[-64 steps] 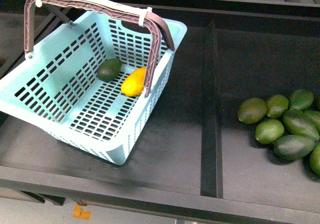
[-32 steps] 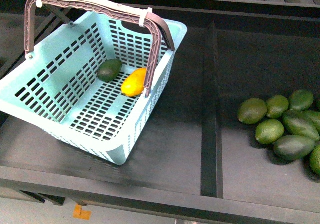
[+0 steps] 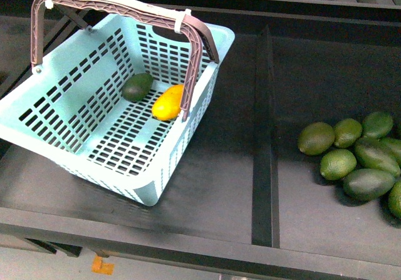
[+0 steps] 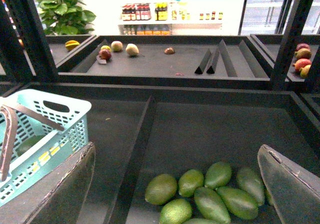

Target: Pick mango and avocado into basket

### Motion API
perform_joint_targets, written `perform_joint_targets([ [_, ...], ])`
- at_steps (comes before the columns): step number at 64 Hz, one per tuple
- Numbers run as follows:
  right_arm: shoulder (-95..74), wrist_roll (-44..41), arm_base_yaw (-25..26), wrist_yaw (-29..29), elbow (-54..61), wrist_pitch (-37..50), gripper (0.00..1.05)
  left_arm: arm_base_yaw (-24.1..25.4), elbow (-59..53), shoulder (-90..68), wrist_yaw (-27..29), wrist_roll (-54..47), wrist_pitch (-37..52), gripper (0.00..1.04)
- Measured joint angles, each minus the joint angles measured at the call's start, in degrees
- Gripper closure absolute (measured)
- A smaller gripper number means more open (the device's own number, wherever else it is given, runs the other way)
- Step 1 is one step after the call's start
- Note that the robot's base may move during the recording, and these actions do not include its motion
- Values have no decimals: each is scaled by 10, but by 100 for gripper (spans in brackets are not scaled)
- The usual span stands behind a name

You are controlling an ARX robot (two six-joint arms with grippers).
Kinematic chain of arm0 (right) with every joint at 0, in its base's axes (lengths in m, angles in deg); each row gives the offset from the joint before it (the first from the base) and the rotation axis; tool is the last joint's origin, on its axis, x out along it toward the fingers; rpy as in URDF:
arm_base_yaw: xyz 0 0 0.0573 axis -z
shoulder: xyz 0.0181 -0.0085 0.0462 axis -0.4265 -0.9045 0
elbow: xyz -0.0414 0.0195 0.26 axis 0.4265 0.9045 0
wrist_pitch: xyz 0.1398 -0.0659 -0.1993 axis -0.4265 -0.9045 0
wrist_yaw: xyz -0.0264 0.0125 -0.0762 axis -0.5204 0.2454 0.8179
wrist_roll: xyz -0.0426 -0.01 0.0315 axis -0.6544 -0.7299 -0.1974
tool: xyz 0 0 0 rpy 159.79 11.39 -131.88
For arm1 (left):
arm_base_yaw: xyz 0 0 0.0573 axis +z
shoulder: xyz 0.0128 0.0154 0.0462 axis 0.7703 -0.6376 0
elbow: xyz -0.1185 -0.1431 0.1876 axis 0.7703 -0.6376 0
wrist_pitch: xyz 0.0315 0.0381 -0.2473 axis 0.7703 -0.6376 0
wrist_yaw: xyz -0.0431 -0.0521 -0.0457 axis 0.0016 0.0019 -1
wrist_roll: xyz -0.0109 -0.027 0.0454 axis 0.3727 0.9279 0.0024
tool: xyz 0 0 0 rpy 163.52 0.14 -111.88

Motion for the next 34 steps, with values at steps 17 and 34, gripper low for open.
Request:
perform_joint_targets([
  [17,0,0,0,0,0,0,9,0,0,0,0,0,0,17],
  [34,0,0,0,0,0,0,9,0,0,0,0,-1,0,8],
])
